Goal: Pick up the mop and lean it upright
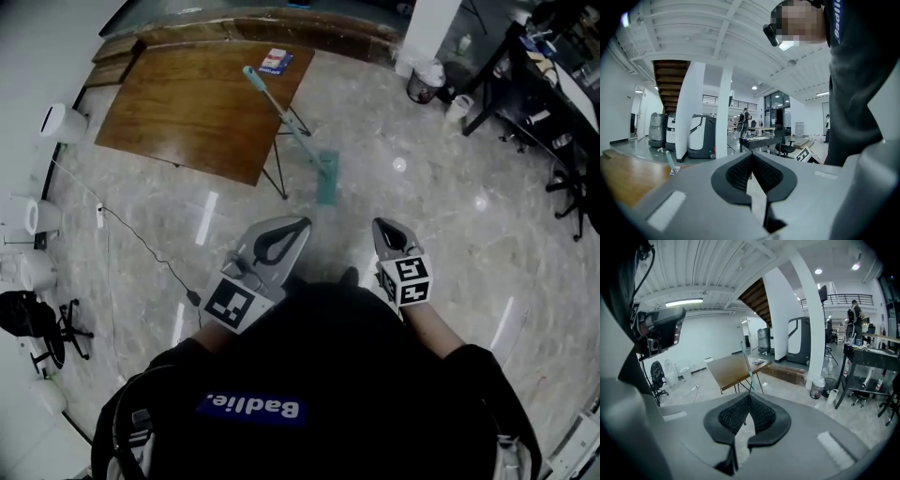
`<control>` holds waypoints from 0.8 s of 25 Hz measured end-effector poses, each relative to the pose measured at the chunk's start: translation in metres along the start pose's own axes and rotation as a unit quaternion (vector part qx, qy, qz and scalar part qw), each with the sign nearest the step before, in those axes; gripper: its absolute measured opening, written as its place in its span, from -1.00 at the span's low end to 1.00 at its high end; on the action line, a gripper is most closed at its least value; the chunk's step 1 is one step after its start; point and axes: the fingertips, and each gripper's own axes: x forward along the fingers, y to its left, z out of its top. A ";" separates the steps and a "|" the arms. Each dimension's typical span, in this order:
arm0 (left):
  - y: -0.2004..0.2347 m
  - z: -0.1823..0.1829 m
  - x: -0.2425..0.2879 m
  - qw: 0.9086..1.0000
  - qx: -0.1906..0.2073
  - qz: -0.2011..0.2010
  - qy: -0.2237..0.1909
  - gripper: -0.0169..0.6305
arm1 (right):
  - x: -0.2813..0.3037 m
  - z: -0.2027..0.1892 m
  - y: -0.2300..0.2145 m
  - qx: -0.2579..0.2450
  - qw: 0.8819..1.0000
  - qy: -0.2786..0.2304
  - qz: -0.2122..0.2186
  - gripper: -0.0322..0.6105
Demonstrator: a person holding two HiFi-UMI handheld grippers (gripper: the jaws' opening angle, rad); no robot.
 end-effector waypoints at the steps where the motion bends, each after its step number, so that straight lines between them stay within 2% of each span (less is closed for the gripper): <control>1: -0.002 0.000 -0.004 1.000 0.001 -0.007 -0.004 -0.89 | -0.005 0.002 0.006 0.002 1.000 -0.007 -0.006 -0.89; 6: 0.003 -0.004 -0.036 0.999 0.001 -0.046 -0.020 -0.89 | -0.024 0.028 0.048 0.008 0.998 -0.048 -0.040 -0.89; 13: 0.034 -0.018 -0.105 0.994 -0.019 -0.099 -0.034 -0.89 | -0.032 0.075 0.134 0.021 0.989 -0.106 -0.097 -0.89; 17: 0.040 -0.026 -0.123 0.992 -0.033 -0.120 -0.038 -0.89 | -0.039 0.084 0.178 0.011 0.989 -0.113 -0.100 -0.89; 20: 0.035 -0.018 -0.130 0.990 -0.026 -0.127 -0.047 -0.89 | -0.054 0.105 0.197 0.001 0.987 -0.133 -0.092 -0.89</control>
